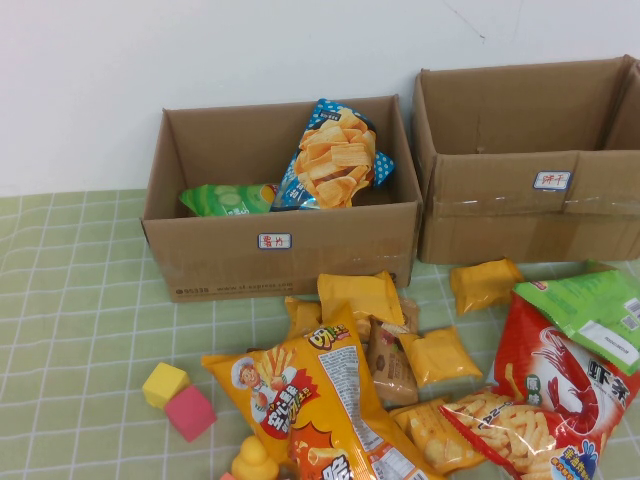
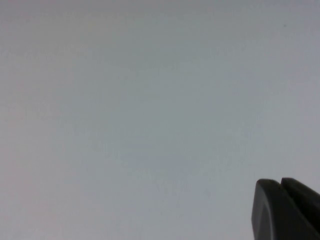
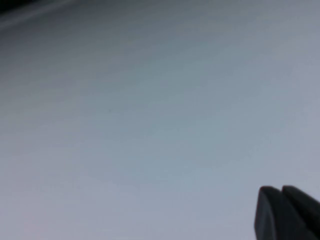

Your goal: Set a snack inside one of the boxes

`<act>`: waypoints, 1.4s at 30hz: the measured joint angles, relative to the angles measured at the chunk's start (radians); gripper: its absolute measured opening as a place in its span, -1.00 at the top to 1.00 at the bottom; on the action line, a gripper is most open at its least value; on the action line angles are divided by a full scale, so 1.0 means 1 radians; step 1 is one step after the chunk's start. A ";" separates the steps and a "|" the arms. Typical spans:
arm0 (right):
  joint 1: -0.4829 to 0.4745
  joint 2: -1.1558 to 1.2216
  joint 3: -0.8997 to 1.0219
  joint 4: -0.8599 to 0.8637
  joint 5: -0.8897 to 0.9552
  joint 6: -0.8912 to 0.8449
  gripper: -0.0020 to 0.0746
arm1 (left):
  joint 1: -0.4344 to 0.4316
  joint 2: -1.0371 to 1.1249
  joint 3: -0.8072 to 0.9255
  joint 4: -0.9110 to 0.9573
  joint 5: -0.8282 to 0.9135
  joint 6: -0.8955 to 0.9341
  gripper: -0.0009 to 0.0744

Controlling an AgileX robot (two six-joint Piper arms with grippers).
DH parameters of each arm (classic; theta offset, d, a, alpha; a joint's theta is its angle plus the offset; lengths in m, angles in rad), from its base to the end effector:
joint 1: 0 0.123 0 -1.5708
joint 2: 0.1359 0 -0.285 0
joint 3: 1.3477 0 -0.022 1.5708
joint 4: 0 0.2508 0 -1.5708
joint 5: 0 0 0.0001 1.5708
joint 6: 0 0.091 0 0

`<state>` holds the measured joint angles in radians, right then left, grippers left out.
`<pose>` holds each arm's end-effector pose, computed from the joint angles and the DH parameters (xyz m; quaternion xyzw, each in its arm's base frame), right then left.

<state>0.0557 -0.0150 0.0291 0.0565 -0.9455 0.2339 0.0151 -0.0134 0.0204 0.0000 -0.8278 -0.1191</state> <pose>0.0136 -0.0034 0.2749 0.0507 0.2691 0.1483 0.9503 0.0214 0.0003 0.2715 -0.0218 0.3246 -0.0491 0.9443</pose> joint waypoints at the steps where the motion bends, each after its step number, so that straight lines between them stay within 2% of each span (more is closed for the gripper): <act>1: 0.000 0.000 0.000 0.000 -0.010 0.029 0.95 | 0.000 0.000 0.000 0.000 -0.019 0.000 0.98; 5: 0.000 0.000 0.000 0.000 -0.018 0.086 0.95 | 0.000 -0.002 0.000 0.000 -0.062 -0.014 0.98; 10: 0.000 0.000 0.000 0.010 0.006 0.051 0.95 | 0.000 -0.002 0.000 0.000 -0.056 -0.071 0.98; 15: 0.000 0.000 -0.035 0.042 0.107 0.038 0.95 | 0.000 -0.002 -0.081 0.124 0.326 -0.073 0.98; 17: 0.000 0.000 -0.104 0.047 0.257 0.043 0.95 | 0.000 -0.002 -0.153 0.183 0.464 -0.080 0.98; 23: 0.000 0.019 -0.361 -0.006 0.894 -0.020 0.95 | 0.000 0.092 -0.428 0.247 0.970 -0.141 0.98; 26: 0.000 0.077 -0.411 -0.075 1.078 -0.135 0.95 | 0.000 0.195 -0.510 0.248 1.199 -0.131 0.98; 30: 0.000 0.148 -0.415 -0.111 1.270 -0.234 0.95 | 0.000 0.327 -0.523 0.217 1.385 -0.129 0.98; 34: 0.000 0.188 -0.415 -0.100 1.362 -0.248 0.95 | 0.000 0.425 -0.514 0.112 1.452 -0.129 0.98; 38: 0.000 0.240 -0.375 -0.094 1.376 -0.259 0.95 | 0.000 0.549 -0.460 -0.059 1.388 -0.111 0.98; 42: 0.000 0.293 -0.332 -0.057 1.376 -0.260 0.95 | 0.000 0.658 -0.441 -0.289 1.344 0.045 0.98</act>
<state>0.0557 0.2785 -0.3024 0.0000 0.4300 -0.0260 0.0151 0.6449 -0.4206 -0.2891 0.5164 -0.0738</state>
